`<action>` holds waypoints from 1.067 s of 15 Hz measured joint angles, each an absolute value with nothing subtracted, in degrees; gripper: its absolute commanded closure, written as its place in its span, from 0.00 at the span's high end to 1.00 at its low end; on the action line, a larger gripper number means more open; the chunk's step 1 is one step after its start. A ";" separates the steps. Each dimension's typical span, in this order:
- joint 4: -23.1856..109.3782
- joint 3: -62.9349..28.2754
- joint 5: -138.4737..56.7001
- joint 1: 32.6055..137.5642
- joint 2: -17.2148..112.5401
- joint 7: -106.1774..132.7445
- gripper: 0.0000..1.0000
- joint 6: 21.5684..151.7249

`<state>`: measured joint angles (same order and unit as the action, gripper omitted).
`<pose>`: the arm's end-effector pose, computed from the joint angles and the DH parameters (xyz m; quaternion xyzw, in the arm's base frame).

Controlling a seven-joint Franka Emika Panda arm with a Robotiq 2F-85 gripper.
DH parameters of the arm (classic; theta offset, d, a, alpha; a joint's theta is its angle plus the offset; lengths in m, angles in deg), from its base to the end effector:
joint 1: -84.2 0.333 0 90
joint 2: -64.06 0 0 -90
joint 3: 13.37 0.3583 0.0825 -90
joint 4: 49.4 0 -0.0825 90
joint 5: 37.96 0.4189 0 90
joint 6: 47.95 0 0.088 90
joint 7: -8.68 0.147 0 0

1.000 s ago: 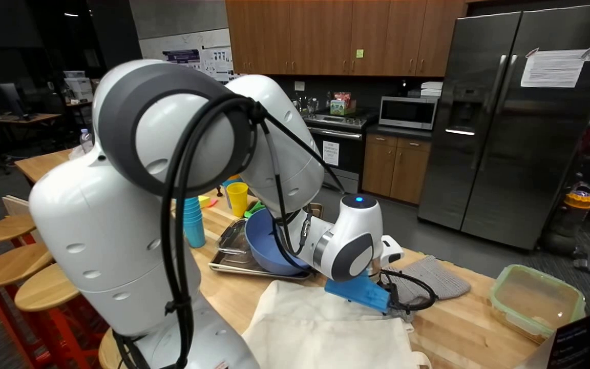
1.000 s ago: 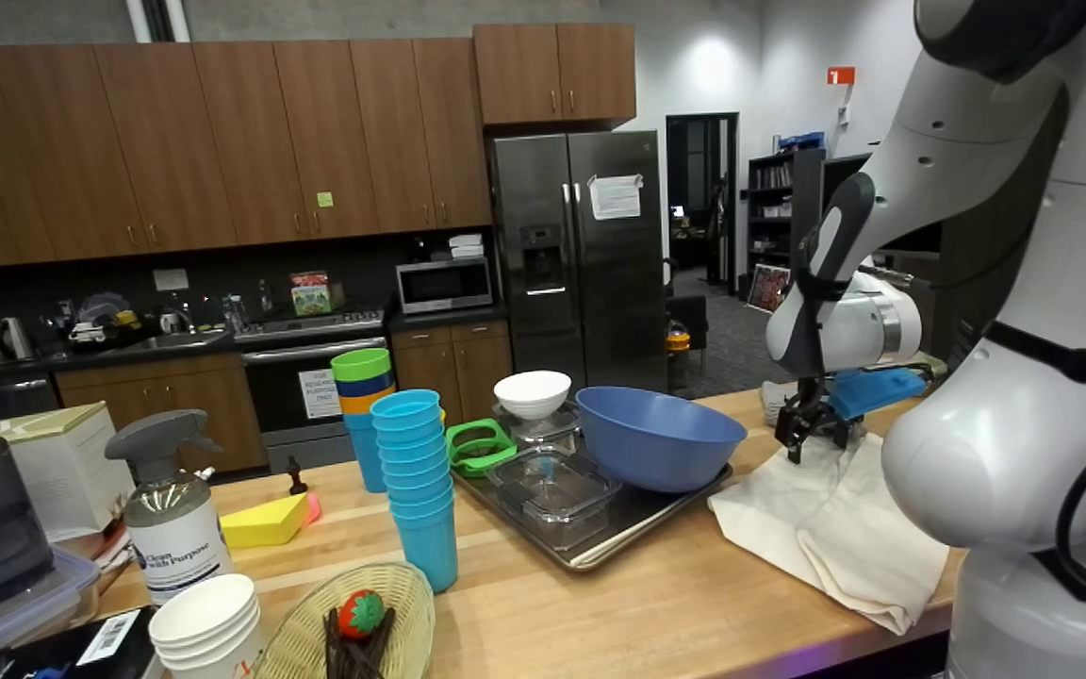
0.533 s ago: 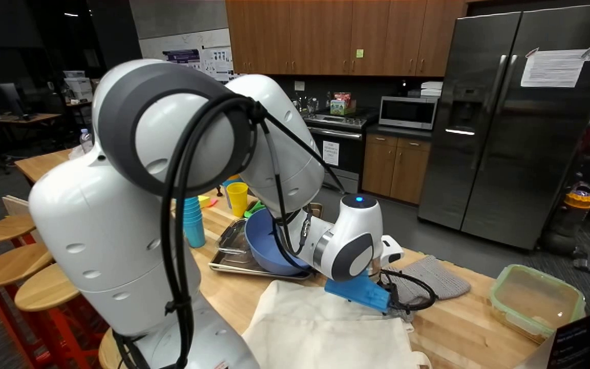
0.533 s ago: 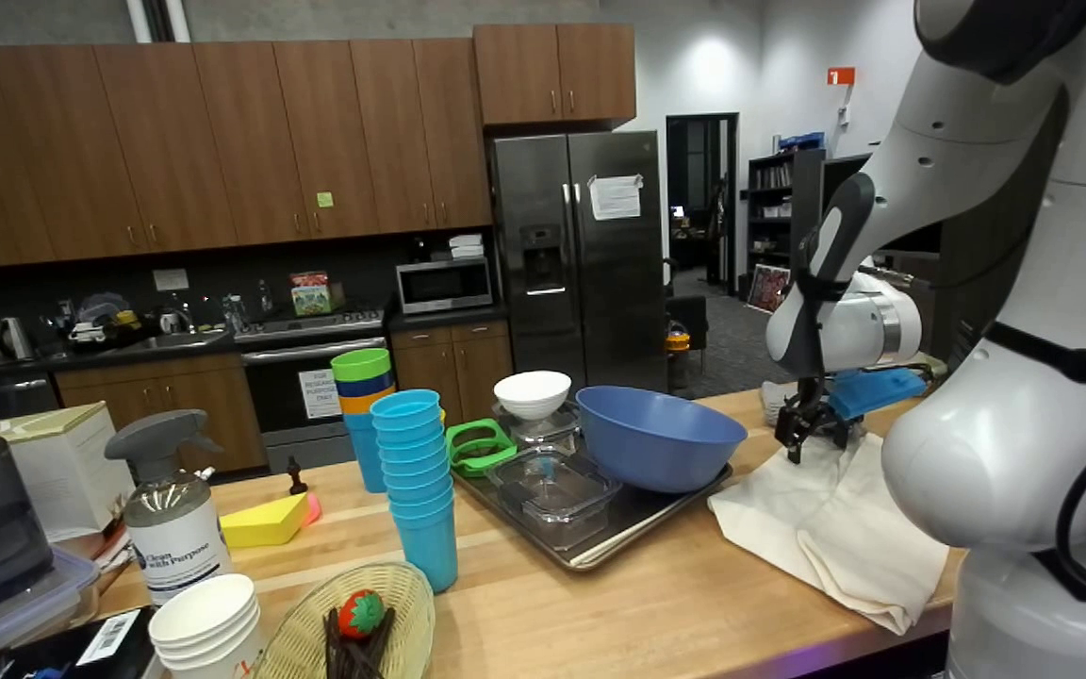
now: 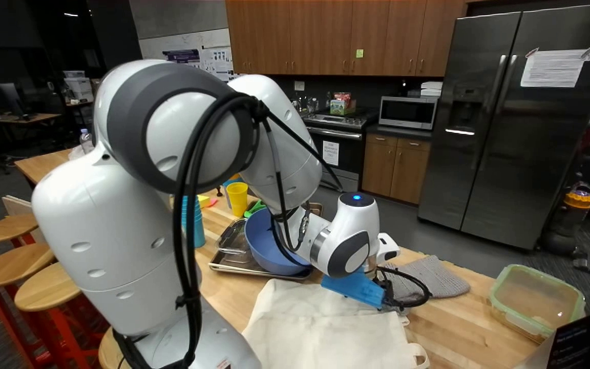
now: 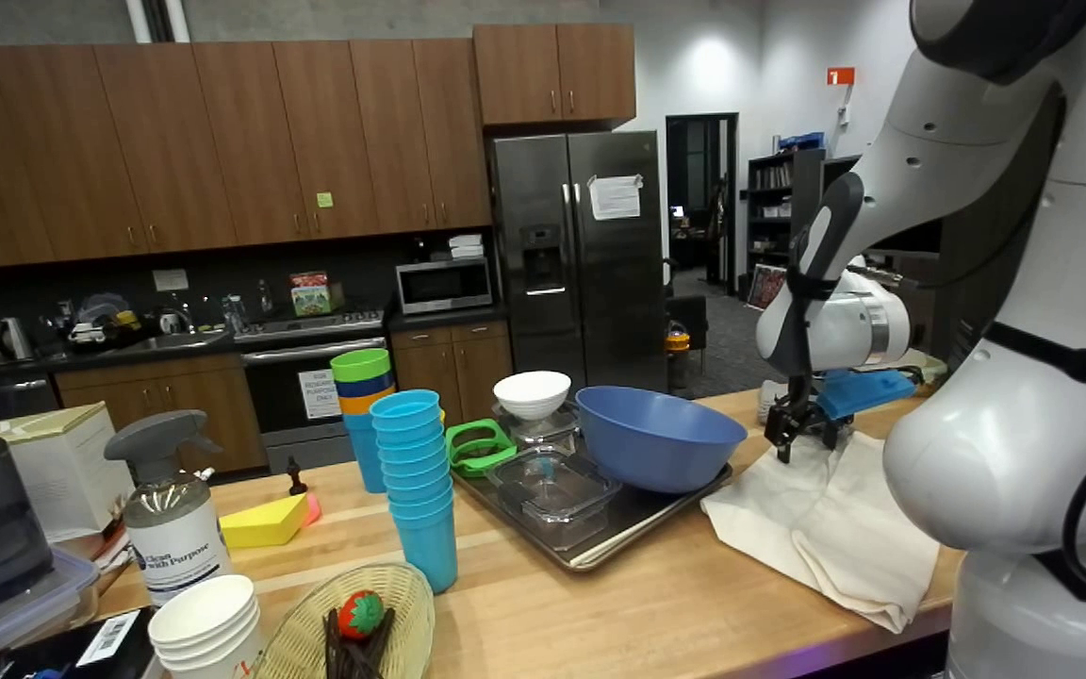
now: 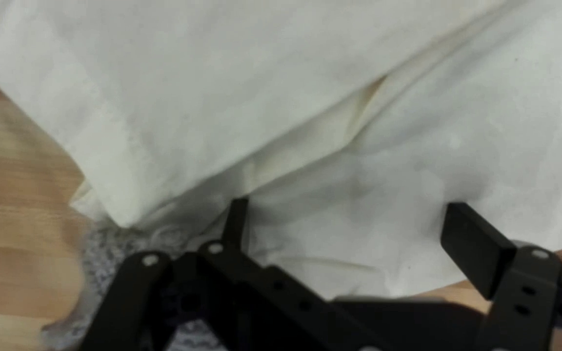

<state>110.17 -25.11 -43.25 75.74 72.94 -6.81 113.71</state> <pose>0.3940 -0.1373 0.2460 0.9955 0.0010 0.0891 0.0317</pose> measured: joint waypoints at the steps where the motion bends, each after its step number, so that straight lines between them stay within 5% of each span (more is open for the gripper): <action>1: 110.05 -25.09 -42.57 76.08 72.94 -6.81 0.63 113.88; 9: 109.40 -23.95 -41.72 77.28 73.19 -6.26 0.01 115.60; 16: 109.41 -23.74 -41.72 77.55 72.59 -5.66 0.00 117.33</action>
